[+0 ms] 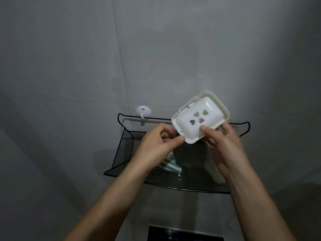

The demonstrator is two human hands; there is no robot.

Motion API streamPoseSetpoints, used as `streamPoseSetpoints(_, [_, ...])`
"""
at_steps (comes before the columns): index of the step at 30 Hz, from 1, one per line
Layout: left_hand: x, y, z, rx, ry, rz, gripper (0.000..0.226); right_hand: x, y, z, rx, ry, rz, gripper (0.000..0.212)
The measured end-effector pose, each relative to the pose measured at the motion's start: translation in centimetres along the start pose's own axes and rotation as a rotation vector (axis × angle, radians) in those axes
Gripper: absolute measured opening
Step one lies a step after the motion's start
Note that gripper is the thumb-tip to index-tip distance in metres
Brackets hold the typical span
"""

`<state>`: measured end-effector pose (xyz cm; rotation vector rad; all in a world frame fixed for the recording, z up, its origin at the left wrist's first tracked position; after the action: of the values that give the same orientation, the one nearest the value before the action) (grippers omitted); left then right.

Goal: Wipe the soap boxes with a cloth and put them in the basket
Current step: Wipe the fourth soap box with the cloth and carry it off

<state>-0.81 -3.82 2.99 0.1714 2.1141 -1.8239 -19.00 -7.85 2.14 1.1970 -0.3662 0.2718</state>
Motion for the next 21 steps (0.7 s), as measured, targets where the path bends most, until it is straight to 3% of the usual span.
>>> streamPoseSetpoints(4, [1.2,0.1,0.5,-0.121,0.097,-0.41,0.035,0.4,-0.4,-0.4,0.105,0.013,0.079,0.052])
streamPoseSetpoints(6, [0.9,0.0,1.0,-0.123,0.093,-0.49,0.033,0.3,-0.4,-0.5,0.122,0.048,0.06,0.053])
streamPoseSetpoints(12, [-2.9,-1.0,2.6,0.077,0.207,-0.117,0.028,-2.0,1.4,0.3,0.064,0.146,-0.191,0.066])
streamPoseSetpoints(17, [-3.6,-1.8,3.3,0.122,0.356,0.116,0.029,-2.2,2.0,0.5,0.044,0.426,-0.536,0.043])
streamPoseSetpoints(21, [-3.7,-1.0,3.9,0.094,0.422,0.185,0.037,-2.3,1.7,0.4,0.034,0.433,-0.715,0.021])
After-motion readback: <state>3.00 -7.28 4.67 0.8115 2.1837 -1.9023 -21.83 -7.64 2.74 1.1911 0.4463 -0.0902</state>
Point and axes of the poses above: each hand's wrist, its own z-axis towards the middle knuckle, its own x-axis out of the palm, y = z × x, the point moved 2 cm from there along z, towards the middle knuckle, and after that the axes turned 15 degrees about -x, right-handed, at the moved point
